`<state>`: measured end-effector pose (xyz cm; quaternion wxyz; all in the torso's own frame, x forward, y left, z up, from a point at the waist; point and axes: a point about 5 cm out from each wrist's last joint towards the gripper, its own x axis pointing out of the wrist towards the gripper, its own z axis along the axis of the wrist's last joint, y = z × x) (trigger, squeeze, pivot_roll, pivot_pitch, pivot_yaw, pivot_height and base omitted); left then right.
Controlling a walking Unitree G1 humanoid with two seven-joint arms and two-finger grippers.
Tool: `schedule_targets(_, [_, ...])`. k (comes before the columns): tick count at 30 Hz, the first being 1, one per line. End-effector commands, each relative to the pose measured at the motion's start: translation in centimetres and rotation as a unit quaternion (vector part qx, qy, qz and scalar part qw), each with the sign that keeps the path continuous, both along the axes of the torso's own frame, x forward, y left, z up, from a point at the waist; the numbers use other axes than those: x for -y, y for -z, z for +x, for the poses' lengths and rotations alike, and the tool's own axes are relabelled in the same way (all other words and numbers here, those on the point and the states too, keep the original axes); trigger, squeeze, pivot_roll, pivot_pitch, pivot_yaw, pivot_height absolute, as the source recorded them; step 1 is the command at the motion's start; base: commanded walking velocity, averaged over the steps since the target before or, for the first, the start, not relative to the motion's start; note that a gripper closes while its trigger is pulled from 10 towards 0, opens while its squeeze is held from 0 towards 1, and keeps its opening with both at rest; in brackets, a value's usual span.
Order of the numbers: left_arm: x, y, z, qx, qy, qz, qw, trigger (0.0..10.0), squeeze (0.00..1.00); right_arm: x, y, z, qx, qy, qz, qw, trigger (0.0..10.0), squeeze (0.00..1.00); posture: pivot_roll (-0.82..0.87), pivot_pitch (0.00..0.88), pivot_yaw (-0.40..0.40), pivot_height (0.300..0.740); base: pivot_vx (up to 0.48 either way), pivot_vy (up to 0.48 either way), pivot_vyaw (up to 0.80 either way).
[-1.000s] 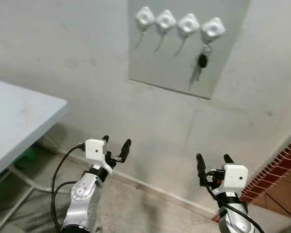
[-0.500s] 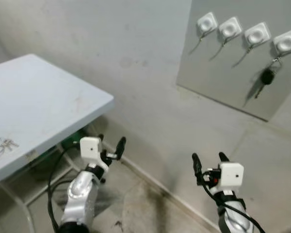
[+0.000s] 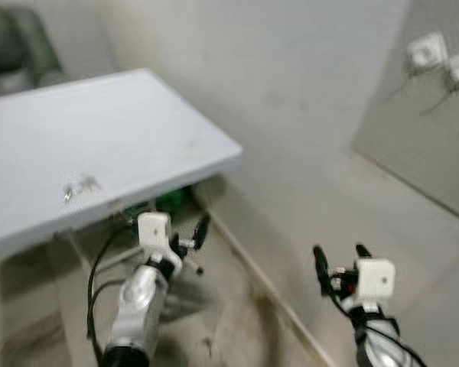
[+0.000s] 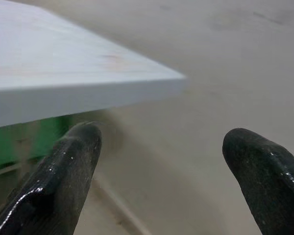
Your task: Hang keys on a hook
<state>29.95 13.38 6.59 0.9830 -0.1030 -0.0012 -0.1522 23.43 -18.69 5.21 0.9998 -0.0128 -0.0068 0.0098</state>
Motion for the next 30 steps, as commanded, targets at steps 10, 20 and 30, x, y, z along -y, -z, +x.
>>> schedule_targets(10, [-0.8,0.1,0.1,-0.012,-0.016,0.000,1.000,10.0,0.00,-0.7,-0.2,0.2,0.004,-0.014,0.005,1.000,10.0,0.00,-0.05,0.010,-0.036,0.714,0.000,0.000,0.80])
schedule_targets(20, [-0.9,0.1,-0.1,-0.014,-0.017,-0.002,1.000,10.0,0.00,-0.7,-0.3,0.2,0.005,-0.019,0.006,1.000,10.0,0.00,-0.05,0.010,-0.040,0.714,0.000,0.000,0.80])
schedule_targets(30, [-0.4,0.8,-1.4,-0.019,-0.003,-0.006,1.000,10.0,0.00,-0.7,-0.5,0.2,0.009,-0.017,0.009,1.000,10.0,0.00,-0.04,0.020,-0.041,0.714,0.000,0.000,0.80])
